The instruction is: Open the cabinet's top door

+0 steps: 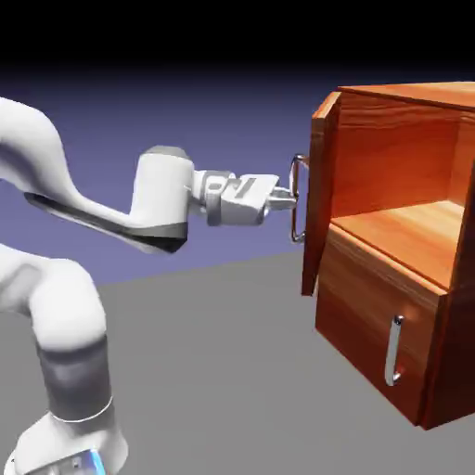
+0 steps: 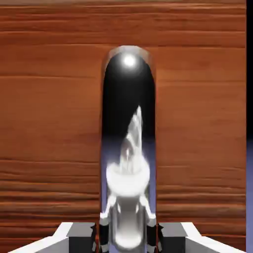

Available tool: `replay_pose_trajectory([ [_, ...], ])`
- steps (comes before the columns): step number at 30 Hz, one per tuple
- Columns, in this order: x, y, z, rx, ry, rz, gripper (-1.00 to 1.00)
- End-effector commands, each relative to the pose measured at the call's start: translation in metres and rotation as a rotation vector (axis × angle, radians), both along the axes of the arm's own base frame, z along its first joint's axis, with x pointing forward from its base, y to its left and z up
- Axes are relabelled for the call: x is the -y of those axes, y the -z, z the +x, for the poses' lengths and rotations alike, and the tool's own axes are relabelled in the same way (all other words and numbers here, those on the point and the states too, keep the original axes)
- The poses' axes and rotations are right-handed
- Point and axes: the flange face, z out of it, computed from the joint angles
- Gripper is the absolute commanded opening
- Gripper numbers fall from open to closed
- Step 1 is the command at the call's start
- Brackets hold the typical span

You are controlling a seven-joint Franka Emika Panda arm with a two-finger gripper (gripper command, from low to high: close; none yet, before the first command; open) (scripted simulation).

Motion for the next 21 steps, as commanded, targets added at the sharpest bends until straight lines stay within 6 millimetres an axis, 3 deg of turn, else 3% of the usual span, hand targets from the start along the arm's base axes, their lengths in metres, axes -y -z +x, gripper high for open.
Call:
replay_pose_trajectory([
  [1, -0.002, 0.000, -0.001, 0.000, 0.009, 0.003, -1.00],
  [10, -0.022, 0.000, -0.012, 0.001, 0.070, 0.004, -1.00],
  [21, -0.089, 0.000, -0.036, 0.001, 0.264, 0.004, -1.00],
])
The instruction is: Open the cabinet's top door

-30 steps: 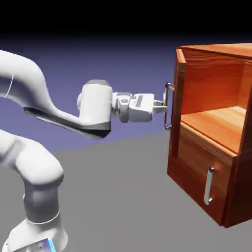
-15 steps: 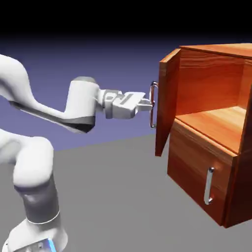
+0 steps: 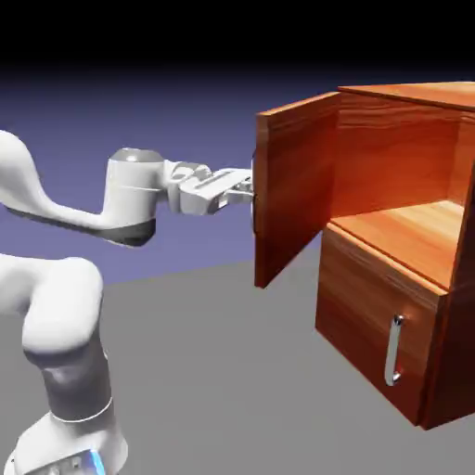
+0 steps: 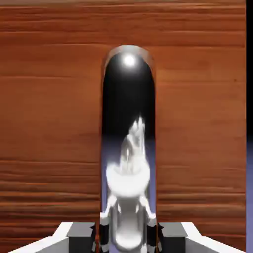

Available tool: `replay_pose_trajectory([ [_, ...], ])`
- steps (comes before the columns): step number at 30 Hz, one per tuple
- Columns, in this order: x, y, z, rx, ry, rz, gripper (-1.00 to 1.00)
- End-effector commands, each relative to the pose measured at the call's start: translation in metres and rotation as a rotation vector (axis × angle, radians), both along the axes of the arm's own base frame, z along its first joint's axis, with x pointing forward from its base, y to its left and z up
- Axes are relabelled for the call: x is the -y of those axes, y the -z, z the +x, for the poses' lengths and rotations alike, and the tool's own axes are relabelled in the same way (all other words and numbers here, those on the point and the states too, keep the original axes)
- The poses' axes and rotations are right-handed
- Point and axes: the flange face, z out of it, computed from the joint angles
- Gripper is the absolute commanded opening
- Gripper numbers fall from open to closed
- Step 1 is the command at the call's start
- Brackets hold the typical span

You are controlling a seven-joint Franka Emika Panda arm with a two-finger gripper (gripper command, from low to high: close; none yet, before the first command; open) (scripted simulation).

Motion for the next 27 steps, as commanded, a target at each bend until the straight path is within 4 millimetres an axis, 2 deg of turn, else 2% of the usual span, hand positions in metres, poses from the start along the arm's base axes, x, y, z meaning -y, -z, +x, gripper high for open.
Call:
replay_pose_trajectory([
  [1, -0.008, 0.000, -0.002, 0.000, 0.023, 0.001, -1.00],
  [12, -0.109, 0.000, -0.011, 0.000, 0.301, 0.001, -1.00],
  [20, -0.178, 0.000, -0.001, 0.000, 0.494, 0.001, -1.00],
  [26, -0.219, 0.000, 0.012, 0.000, 0.611, 0.001, -1.00],
  [27, -0.219, 0.000, 0.012, 0.000, 0.611, 0.001, 1.00],
])
